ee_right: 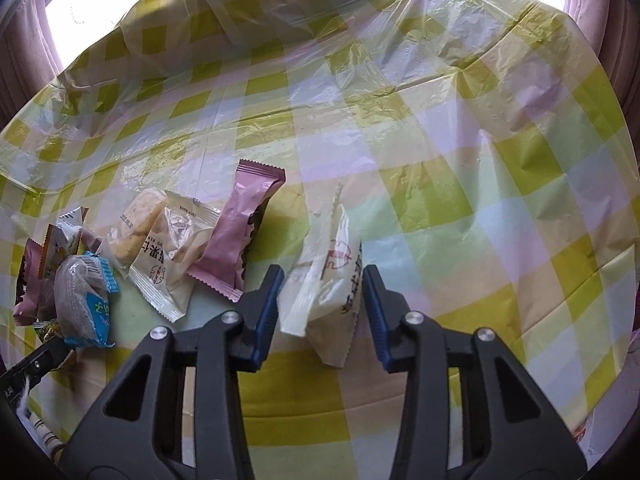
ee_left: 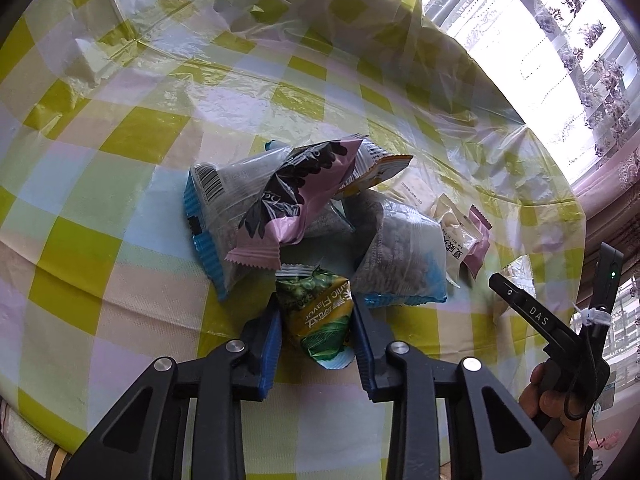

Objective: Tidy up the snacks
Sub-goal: 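Grasp the white wrapped snack packet with the right tool while the left tool grasps the green snack packet, then carry both packets over the white box and open both tools to drop them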

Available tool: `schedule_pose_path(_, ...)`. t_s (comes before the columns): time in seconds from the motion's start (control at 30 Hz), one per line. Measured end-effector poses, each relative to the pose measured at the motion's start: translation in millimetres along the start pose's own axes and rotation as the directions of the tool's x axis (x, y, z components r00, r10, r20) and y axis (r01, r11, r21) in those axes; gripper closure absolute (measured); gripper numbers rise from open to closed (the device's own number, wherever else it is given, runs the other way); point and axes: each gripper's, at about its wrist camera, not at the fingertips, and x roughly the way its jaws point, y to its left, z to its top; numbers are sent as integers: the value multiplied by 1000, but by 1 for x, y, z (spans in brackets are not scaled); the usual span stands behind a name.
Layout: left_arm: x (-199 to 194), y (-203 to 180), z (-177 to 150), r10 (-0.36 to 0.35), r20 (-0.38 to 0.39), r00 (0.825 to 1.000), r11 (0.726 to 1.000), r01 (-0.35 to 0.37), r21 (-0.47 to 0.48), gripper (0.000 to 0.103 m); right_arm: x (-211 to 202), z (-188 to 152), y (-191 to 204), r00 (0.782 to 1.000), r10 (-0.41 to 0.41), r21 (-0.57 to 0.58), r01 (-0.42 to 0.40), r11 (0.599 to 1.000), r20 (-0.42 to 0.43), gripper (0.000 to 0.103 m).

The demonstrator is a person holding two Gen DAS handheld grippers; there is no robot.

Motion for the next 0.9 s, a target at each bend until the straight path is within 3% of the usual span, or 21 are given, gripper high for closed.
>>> schedule_pose_path(0.47, -25, -3, -10, 7, 30, 1000, 1000, -7, 13, 70, -37, -20, 2, 998, 57, -27, -57, 998, -18, 67)
schedule_pose_path(0.9, -36, -58, -34, -43, 7, 999, 991, 42, 130, 70, -77, -42, -14, 997, 73, -22, -74, 997, -26, 67)
